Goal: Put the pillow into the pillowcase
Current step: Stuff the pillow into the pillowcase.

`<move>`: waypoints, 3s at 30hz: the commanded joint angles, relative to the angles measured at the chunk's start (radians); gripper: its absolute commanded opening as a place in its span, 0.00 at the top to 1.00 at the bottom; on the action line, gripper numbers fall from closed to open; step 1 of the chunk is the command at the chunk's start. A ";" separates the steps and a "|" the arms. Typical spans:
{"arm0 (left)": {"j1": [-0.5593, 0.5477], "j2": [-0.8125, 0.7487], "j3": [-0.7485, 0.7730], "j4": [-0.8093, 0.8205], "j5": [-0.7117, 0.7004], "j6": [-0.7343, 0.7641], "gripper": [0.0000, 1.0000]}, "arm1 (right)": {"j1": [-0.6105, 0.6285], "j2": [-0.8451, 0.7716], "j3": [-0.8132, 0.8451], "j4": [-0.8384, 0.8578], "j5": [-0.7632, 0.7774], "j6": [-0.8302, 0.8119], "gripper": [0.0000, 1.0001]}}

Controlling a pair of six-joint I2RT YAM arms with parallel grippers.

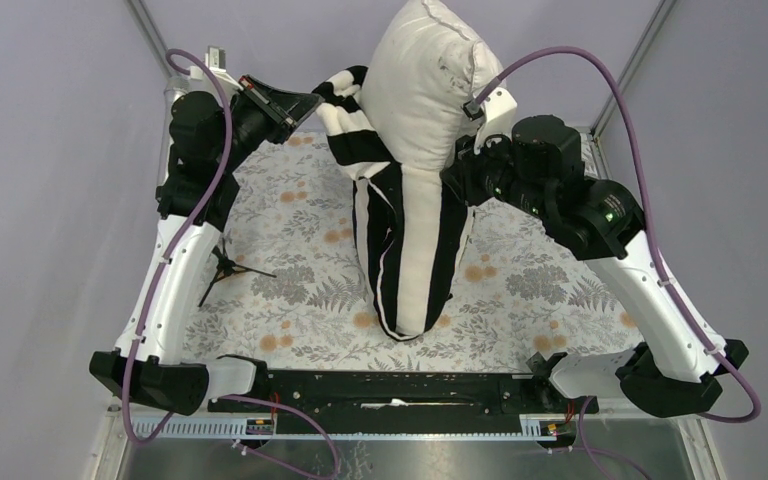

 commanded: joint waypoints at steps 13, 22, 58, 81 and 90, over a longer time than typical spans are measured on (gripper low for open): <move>0.051 -0.011 -0.026 0.128 0.091 -0.039 1.00 | 0.011 0.166 0.307 -0.145 -0.099 -0.092 0.47; 0.080 0.003 -0.028 0.145 0.120 -0.056 1.00 | 0.012 0.194 0.318 -0.236 -0.140 -0.020 0.48; 0.021 0.099 0.115 0.235 0.099 -0.081 1.00 | 0.017 0.130 0.465 0.232 0.130 0.102 1.00; -0.088 0.510 0.795 0.192 0.032 -0.087 1.00 | -0.014 0.149 0.446 0.552 0.315 0.051 1.00; -0.007 0.509 0.629 0.402 0.096 -0.205 1.00 | -0.014 0.040 0.022 0.550 0.263 0.052 1.00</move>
